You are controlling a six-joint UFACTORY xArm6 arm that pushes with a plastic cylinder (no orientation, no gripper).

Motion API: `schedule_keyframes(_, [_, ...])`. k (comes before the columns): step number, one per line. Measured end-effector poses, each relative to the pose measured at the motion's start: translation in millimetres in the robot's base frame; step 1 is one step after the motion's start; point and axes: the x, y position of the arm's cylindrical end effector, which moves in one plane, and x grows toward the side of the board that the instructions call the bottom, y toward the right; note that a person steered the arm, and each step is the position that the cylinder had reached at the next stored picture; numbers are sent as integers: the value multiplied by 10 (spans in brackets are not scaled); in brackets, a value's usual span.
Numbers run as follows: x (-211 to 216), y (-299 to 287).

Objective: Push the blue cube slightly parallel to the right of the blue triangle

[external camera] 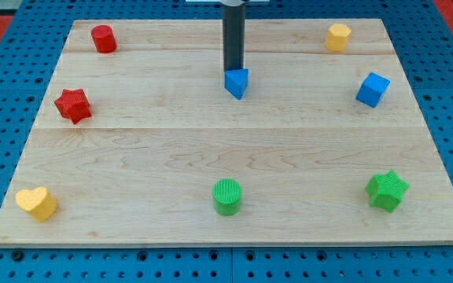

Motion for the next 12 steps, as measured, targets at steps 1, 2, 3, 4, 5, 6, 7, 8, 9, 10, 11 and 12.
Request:
schedule_keyframes(1, [0,121])
schedule_keyframes(2, [7,71])
schedule_keyframes(3, [-24,-108])
schedule_keyframes(4, [-311,-45])
schedule_keyframes(5, [-373,4])
schedule_keyframes(6, [-493,422])
schedule_keyframes(7, [-493,1054])
schedule_keyframes(8, [-493,1947])
schedule_keyframes(9, [-337,2590])
schedule_keyframes(10, [53,2999])
schedule_keyframes(11, [439,2920])
schedule_keyframes(12, [488,2427])
